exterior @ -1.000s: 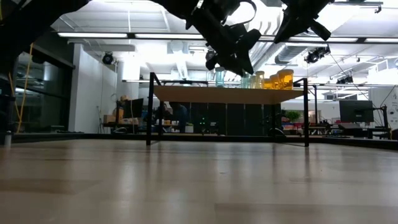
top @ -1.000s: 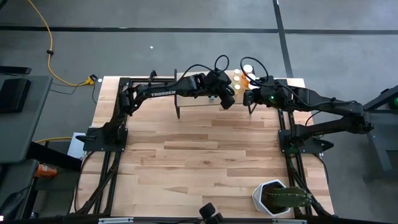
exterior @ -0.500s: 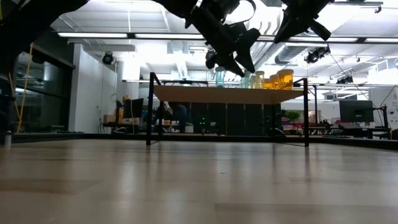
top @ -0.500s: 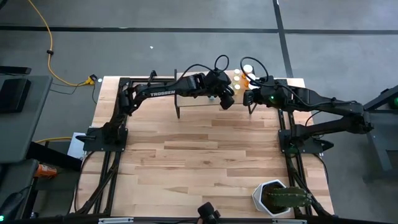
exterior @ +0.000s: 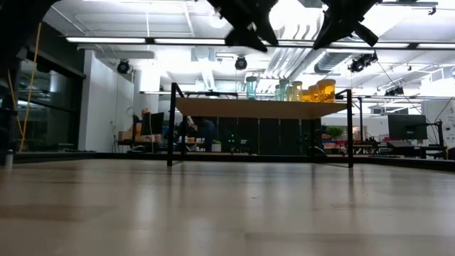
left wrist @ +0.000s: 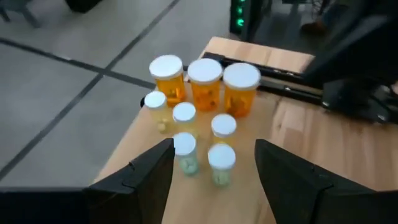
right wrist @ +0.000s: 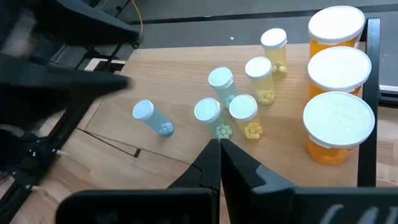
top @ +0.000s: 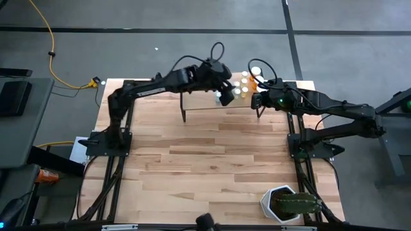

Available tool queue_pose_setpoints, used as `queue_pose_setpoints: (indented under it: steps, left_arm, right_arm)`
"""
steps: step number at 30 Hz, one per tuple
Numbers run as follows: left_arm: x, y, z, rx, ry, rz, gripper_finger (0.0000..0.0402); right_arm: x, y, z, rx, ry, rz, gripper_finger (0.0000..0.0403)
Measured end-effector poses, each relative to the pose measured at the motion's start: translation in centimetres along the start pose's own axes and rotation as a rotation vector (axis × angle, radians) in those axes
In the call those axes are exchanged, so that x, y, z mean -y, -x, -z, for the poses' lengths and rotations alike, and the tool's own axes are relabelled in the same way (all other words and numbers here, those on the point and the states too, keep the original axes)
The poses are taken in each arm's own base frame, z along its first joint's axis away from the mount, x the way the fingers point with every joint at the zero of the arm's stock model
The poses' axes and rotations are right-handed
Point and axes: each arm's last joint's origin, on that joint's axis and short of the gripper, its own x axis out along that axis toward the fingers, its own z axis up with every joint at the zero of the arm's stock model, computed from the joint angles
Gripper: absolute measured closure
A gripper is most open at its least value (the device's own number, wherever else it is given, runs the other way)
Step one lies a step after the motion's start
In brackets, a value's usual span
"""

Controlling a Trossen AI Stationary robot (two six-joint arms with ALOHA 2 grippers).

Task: Pick and place medicine bottles onto shelf by color
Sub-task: Adjust the blue pill bottle on the shelf

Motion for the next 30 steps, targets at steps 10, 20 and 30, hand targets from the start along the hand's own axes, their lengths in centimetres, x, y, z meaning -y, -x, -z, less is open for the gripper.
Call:
queue_pose_setpoints:
  steps: [10,20,30]
  left_arm:
    - [-0.3,5.4,1.9,-0.26,-0.11,0.163,0.0356]
    - [0.6,1.0,9.9,-0.316,-0.007,0.152,0.04]
    - [-0.4,-0.6,9.7,-0.234,-0.044,0.06,0.0401]
  right_arm:
    - [0.0,0.0,0.0,0.0,0.008,0.0,0.0403]
    - [0.0,0.0,0.0,-0.004,0.022,-0.003,0.0403]
    - [0.0,0.0,0.0,-0.002,0.02,-0.001,0.0403]
